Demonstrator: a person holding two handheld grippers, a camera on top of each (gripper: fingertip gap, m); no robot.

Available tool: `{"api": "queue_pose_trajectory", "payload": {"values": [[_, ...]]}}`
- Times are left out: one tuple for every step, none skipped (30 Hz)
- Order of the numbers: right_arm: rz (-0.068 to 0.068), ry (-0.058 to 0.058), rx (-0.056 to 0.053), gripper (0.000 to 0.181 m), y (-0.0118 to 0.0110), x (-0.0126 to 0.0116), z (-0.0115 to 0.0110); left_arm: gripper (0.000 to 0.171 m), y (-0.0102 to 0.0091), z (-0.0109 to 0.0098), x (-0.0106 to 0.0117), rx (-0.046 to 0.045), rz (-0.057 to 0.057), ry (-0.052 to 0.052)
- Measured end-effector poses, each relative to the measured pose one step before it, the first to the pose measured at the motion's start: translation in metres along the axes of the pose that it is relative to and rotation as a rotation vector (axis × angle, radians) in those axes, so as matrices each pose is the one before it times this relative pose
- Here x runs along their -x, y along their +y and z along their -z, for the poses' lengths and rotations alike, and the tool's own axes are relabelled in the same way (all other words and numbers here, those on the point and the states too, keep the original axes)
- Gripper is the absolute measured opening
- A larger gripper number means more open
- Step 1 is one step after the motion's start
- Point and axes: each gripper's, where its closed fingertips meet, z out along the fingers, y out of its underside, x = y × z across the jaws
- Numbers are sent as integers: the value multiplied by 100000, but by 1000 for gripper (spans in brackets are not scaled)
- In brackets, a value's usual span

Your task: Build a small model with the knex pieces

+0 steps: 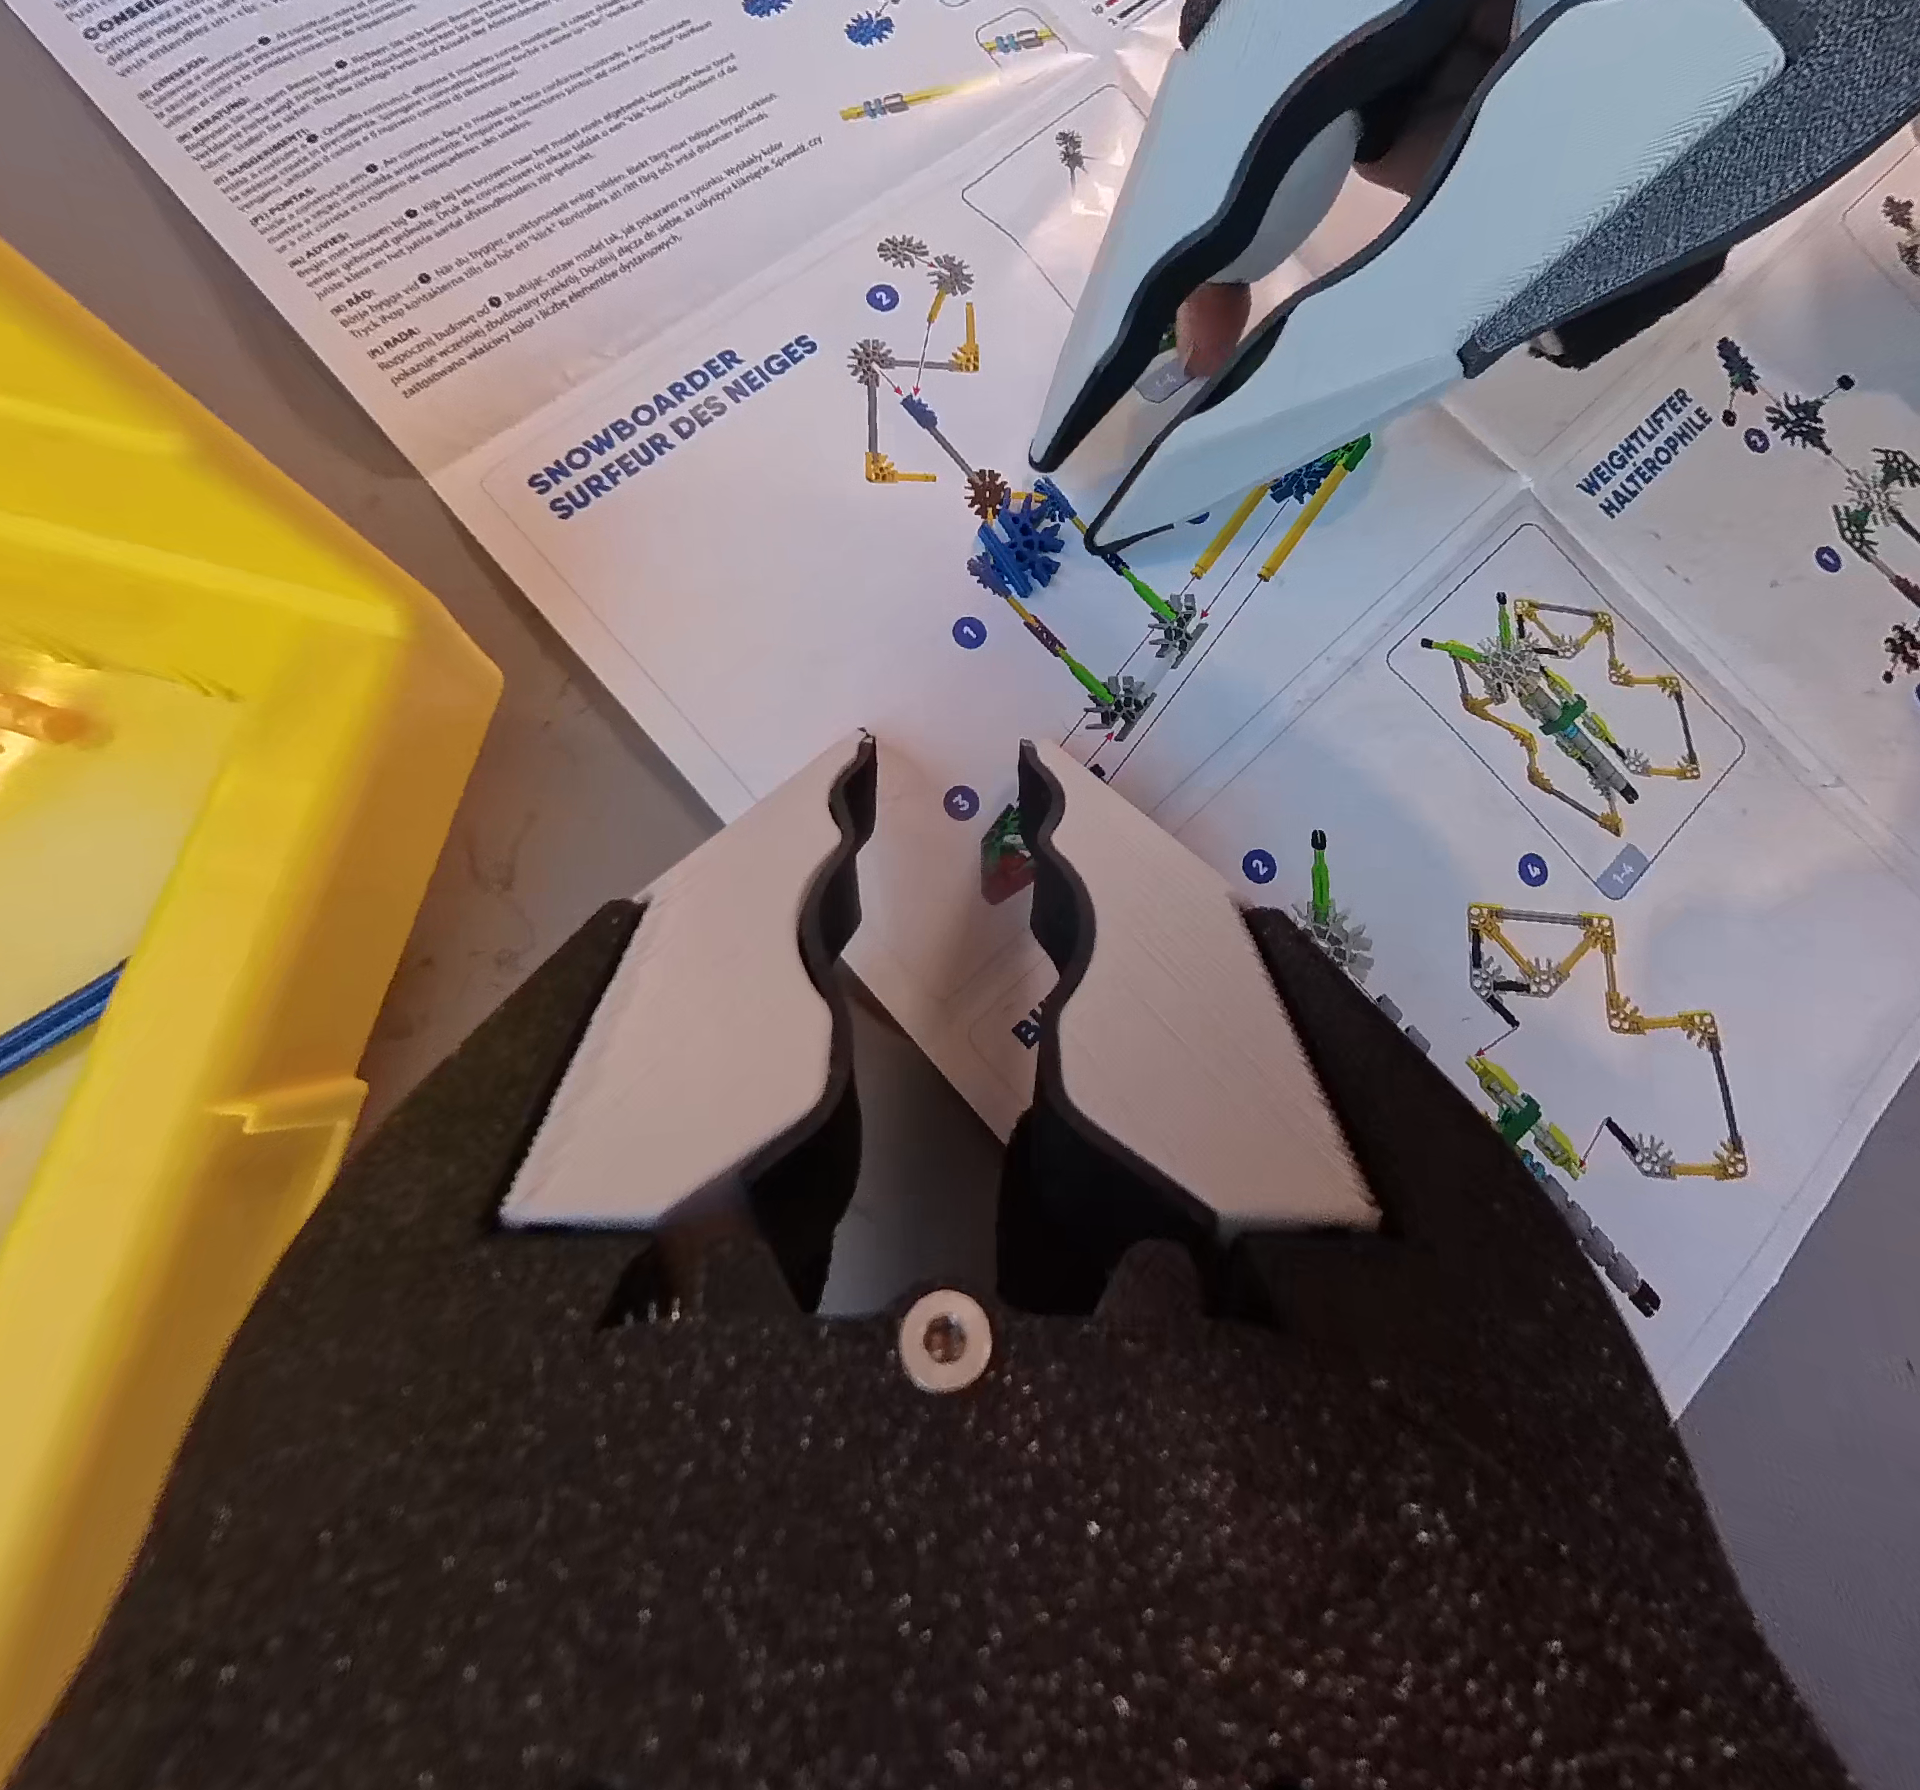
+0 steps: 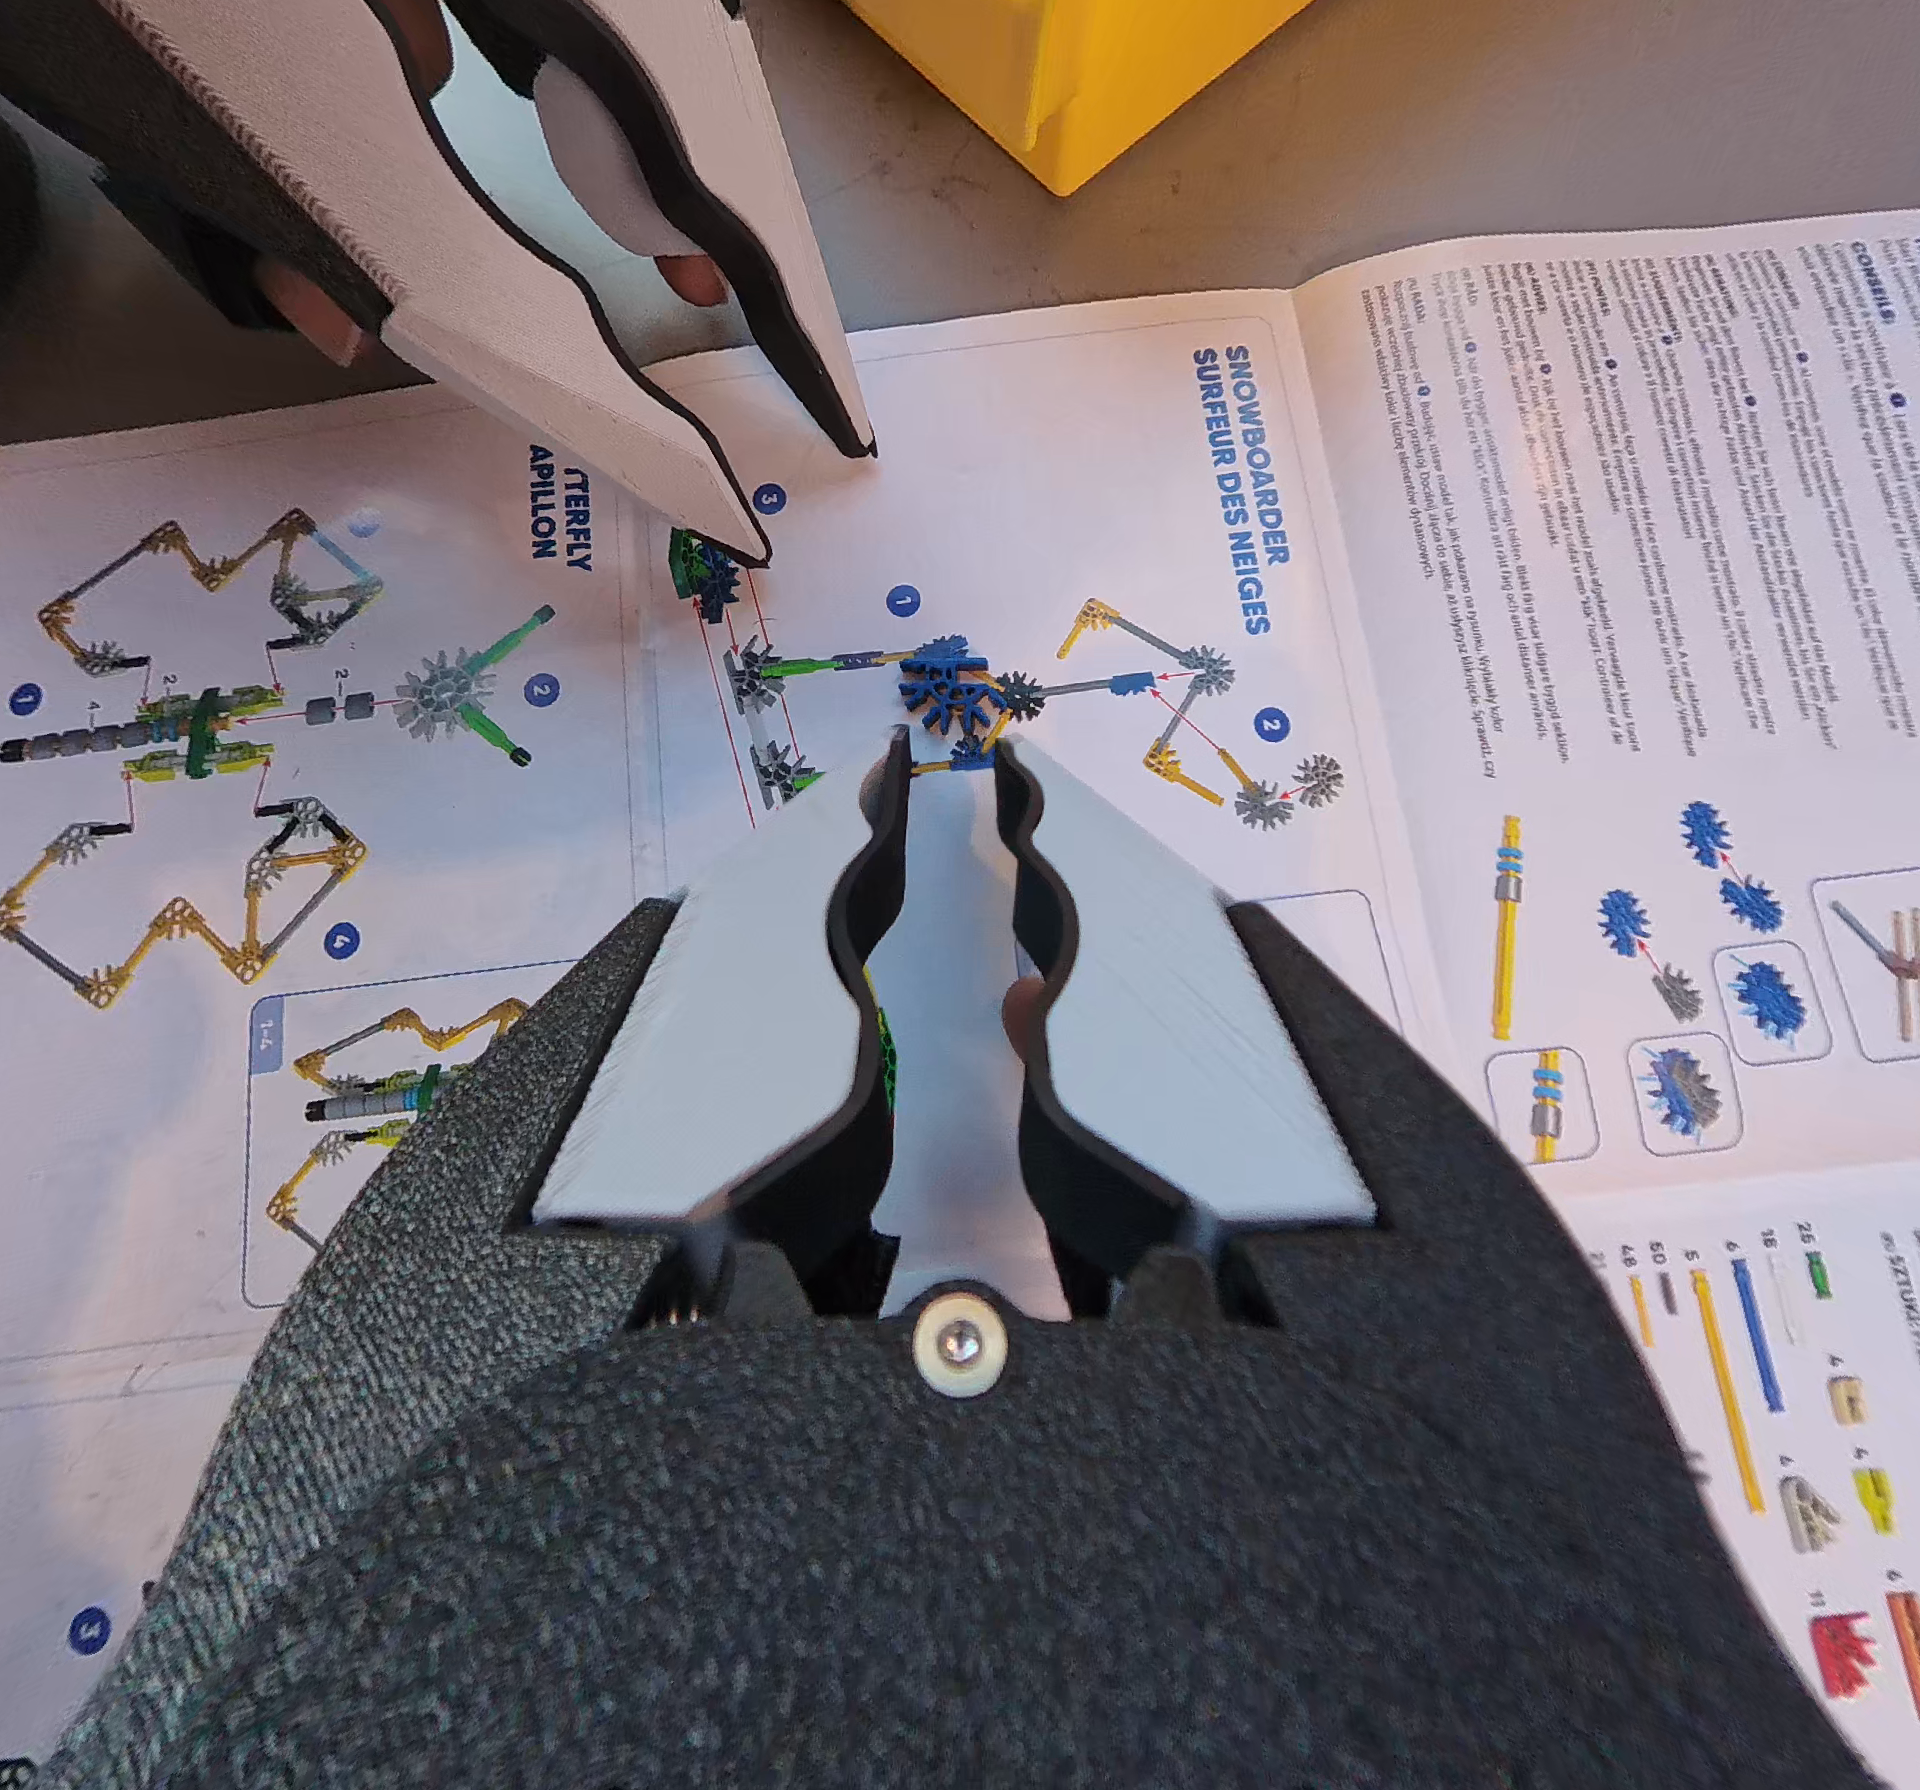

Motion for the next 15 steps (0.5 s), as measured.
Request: {"api": "queue_pose_trajectory", "payload": {"values": [[858,447,387,16,-22,-102,-86,27,-5,-2,-9,-33,21,56],[1040,-83,377,17,-40,-2,-89,27,-2,-1,-12,-11,0,84],[845,-361,237,19,-104,42,-97,27,11,-8,-20,24,-54,35],[615,-145,406,19,-94,-5,-111,27,-4,-7,-2,16,-85,-13],[623,-258,284,20,-110,23,-117,27,6,4,-17,-14,-61,5],[592,-346,230,20,-96,20,-128,27,-15,2,-14,-58,-48,43],[587,-91,651,18,-18,-17,-120,27,-17,14,-12,-77,-59,26],[673,106,569,17,5,-65,-39,27,-19,15,6,-88,-36,-47],[466,-717,424,17,20,86,36,27,-5,16,7,-86,36,-16],[616,-803,378,17,90,130,86,27,-11,11,0,-72,83,88],[818,-858,95,17,125,185,157,27,-8,10,-14,-60,30,76],[692,-811,5,16,155,223,215,27,3,17,-7,-34,-69,-5],[275,-239,-9,10,205,166,258,27,6,5,-8,-11,-68,15],[-53,-391,-299,10,179,208,264,27,-10,5,-11,-22,4,65],[-582,-532,-126,10,222,216,254,27,-11,8,-7,-80,5,31]]}}
